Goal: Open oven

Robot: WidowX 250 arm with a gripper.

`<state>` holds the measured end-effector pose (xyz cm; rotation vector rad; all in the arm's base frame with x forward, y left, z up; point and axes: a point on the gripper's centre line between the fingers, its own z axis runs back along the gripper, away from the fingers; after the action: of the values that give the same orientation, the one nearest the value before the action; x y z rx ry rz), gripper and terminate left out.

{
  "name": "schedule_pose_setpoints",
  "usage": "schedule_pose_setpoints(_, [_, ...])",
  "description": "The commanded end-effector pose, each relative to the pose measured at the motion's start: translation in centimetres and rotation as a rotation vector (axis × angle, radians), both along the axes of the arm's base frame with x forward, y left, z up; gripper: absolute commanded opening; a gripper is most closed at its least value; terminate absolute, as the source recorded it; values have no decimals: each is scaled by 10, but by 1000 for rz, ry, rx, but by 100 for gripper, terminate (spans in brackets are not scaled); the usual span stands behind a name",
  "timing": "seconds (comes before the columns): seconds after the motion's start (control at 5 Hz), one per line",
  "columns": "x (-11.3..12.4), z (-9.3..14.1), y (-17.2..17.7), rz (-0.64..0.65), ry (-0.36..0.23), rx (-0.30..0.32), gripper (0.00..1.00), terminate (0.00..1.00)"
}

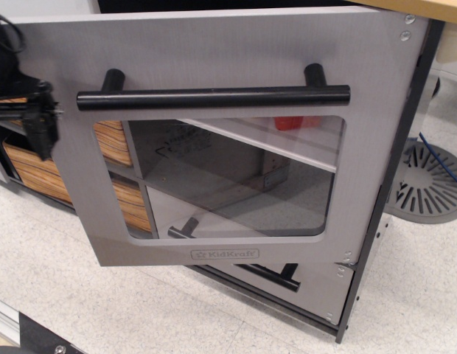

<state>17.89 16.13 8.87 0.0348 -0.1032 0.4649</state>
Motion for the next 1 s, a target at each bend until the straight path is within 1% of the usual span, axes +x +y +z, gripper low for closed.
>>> schedule_pose_setpoints(0.0, [14,23,59,39,-10,88,100,0])
schedule_pose_setpoints(0.2, [22,38,86,101,-8,103,100,0])
schedule_pose_setpoints(0.4, [37,58,103,226,-43,129,100,0])
schedule_pose_setpoints(0.6, [57,71,112,360,-84,140,100,0])
schedule_pose_setpoints(0.8, [69,66,83,346,-70,62,100,0])
